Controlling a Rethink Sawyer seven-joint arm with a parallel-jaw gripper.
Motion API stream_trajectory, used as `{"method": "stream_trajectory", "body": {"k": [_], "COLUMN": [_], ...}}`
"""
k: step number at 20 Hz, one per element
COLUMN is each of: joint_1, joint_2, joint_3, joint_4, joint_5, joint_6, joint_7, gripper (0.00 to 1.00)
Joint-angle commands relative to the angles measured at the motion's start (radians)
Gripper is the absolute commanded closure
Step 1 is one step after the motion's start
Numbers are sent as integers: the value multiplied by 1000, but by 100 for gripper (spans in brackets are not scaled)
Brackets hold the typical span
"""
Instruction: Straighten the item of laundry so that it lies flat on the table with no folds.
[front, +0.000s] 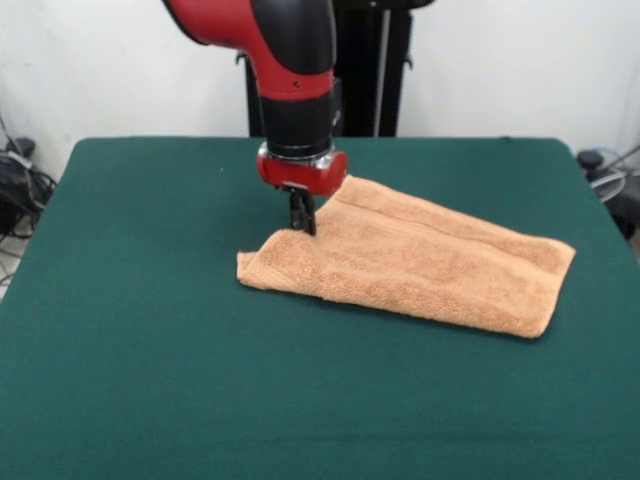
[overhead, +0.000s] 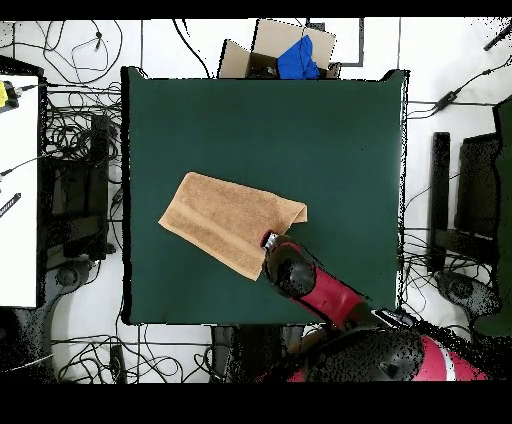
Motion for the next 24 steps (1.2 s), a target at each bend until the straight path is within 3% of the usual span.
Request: {"method": "stream_trajectory", "body": {"k": [1, 11, 24], "joint_1": [78, 162, 186], "joint_2": [-44, -210, -297], "joint_3": [-40, -137, -166], "joint_4": [-61, 7, 85], "joint_5": [61, 109, 117], "joint_6": [53, 252, 338], "joint_7": [192, 212, 253], "gripper": [100, 100, 100]}}
